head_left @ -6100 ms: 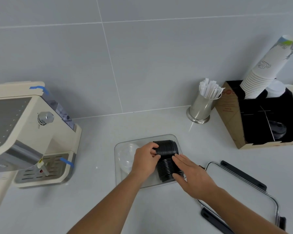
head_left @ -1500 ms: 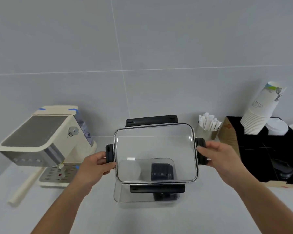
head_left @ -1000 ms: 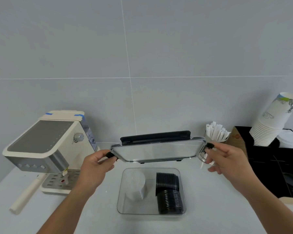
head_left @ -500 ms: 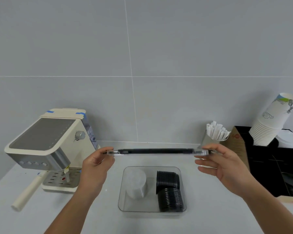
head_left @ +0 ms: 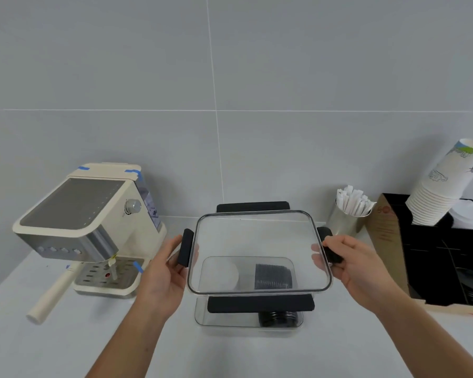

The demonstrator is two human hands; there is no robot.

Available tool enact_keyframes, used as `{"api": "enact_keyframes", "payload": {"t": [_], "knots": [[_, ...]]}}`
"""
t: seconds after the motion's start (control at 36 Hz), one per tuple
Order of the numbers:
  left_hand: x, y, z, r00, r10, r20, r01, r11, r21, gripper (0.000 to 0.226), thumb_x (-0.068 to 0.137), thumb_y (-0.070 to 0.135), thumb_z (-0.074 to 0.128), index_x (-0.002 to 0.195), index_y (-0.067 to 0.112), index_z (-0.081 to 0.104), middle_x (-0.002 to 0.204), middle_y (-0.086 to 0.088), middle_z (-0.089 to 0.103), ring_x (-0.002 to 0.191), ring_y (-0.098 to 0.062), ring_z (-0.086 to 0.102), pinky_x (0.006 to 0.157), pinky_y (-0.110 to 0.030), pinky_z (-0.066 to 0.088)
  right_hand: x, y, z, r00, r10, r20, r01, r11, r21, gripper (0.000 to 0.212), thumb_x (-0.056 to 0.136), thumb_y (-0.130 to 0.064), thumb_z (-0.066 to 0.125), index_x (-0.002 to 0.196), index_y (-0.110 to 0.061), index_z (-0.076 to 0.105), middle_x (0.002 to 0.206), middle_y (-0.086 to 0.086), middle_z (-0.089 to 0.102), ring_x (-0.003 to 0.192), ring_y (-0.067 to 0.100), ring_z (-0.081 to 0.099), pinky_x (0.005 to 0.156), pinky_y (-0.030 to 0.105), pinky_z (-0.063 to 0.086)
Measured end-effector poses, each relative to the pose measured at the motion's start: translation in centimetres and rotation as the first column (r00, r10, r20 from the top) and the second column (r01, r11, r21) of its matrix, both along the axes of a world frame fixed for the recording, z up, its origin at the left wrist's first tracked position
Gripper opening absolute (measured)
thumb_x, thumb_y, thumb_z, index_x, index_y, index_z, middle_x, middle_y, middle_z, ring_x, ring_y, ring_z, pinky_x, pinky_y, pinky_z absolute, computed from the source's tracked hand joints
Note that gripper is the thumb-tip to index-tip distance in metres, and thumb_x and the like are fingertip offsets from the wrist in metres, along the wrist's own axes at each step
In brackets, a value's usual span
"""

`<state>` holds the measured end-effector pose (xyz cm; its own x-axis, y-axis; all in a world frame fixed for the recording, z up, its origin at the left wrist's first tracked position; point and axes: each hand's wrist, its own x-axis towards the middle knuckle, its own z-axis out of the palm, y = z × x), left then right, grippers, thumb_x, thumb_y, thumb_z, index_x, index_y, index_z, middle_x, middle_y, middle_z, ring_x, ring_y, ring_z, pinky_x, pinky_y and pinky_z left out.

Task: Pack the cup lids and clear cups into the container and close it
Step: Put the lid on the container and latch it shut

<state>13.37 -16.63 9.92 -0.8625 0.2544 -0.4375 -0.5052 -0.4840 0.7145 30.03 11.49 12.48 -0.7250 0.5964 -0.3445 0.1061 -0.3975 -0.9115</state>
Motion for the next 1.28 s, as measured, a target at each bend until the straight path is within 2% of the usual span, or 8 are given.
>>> {"api": "enact_keyframes", "payload": {"t": [0.14,0.33,0.42,0.64,0.78,0.86,1.11,1.28], "knots": [[0.4,0.2,-0.9,0.999,-0.039,0.007,0.04,0.987,-0.157,0.021,0.09,0.013,0.066,0.108,0.001,0.069,0.092,-0.01,0.073,0.079,-0.016,0.069,0.071,-0.022,0.061,-0.4,-0.8,-0.4,0.998,0.033,0.055,-0.038,0.995,0.095,0.003,0.087,0.002,0.066,0.085,-0.001,0.066,0.094,0.025,0.066,0.07,0.028,0.065,0.069,0.029,0.061],[0.5,-0.1,-2.3,0.996,-0.086,-0.03,0.071,0.943,-0.325,0.02,0.087,-0.001,0.068,0.106,0.004,0.069,0.092,-0.011,0.07,0.085,-0.028,0.069,0.072,-0.031,0.06,-0.8,-1.3,-2.4,0.979,0.024,0.204,-0.073,0.969,0.235,0.047,0.08,-0.001,0.077,0.12,-0.021,0.059,0.096,0.019,0.071,0.078,0.034,0.073,0.078,0.046,0.061],[0.3,0.0,-2.8,0.994,-0.086,-0.073,0.05,0.913,-0.406,0.019,0.088,0.001,0.068,0.106,0.006,0.07,0.094,-0.01,0.071,0.086,-0.028,0.069,0.073,-0.031,0.057,-1.0,-1.3,-3.5,0.967,0.026,0.253,-0.088,0.968,0.236,0.06,0.08,-0.003,0.078,0.126,-0.032,0.052,0.092,0.018,0.073,0.079,0.033,0.074,0.072,0.043,0.061],[-0.2,0.3,-4.5,0.97,-0.17,-0.171,0.047,0.828,-0.559,0.03,0.086,-0.001,0.069,0.114,0.01,0.069,0.1,-0.009,0.072,0.09,-0.025,0.068,0.081,-0.035,0.057,-1.5,-1.4,-5.7,0.926,0.074,0.371,-0.167,0.96,0.225,0.044,0.082,-0.006,0.076,0.121,-0.018,0.059,0.091,0.015,0.075,0.078,0.03,0.072,0.072,0.039,0.059],[-0.7,0.2,-6.1,0.962,-0.233,-0.144,0.092,0.768,-0.634,0.031,0.085,0.0,0.07,0.114,0.011,0.07,0.1,-0.011,0.073,0.082,-0.025,0.069,0.066,-0.031,0.058,-1.9,-1.4,-6.8,0.908,0.085,0.41,-0.186,0.959,0.213,0.04,0.084,-0.002,0.072,0.118,-0.019,0.059,0.093,0.014,0.073,0.079,0.031,0.07,0.071,0.038,0.059],[-0.6,0.2,-6.6,0.962,-0.25,-0.111,0.119,0.748,-0.653,0.031,0.087,0.007,0.071,0.116,0.014,0.068,0.102,-0.008,0.072,0.081,-0.028,0.071,0.059,-0.032,0.058,-2.0,-1.5,-7.2,0.903,0.094,0.42,-0.188,0.964,0.19,0.037,0.085,0.002,0.068,0.116,-0.017,0.06,0.09,0.016,0.071,0.073,0.029,0.066,0.065,0.036,0.058],[0.9,-0.9,-7.0,0.946,-0.321,-0.032,0.23,0.74,-0.632,0.041,0.09,0.011,0.068,0.128,0.026,0.06,0.115,0.0,0.068,0.085,-0.031,0.074,0.061,-0.04,0.061,-1.0,-2.2,-8.2,0.912,0.118,0.392,-0.173,0.979,0.108,0.03,0.085,0.005,0.067,0.107,-0.015,0.064,0.084,0.015,0.072,0.065,0.027,0.062,0.055,0.034,0.057],[1.9,-1.7,-7.5,0.959,-0.282,-0.022,0.229,0.819,-0.526,0.04,0.088,0.006,0.069,0.126,0.017,0.06,0.117,-0.006,0.07,0.082,-0.029,0.075,0.063,-0.036,0.061,-0.6,-2.7,-8.6,0.927,0.099,0.361,-0.145,0.984,0.102,0.029,0.086,0.005,0.066,0.104,-0.019,0.064,0.079,0.01,0.073,0.062,0.024,0.063,0.053,0.034,0.056]]}}
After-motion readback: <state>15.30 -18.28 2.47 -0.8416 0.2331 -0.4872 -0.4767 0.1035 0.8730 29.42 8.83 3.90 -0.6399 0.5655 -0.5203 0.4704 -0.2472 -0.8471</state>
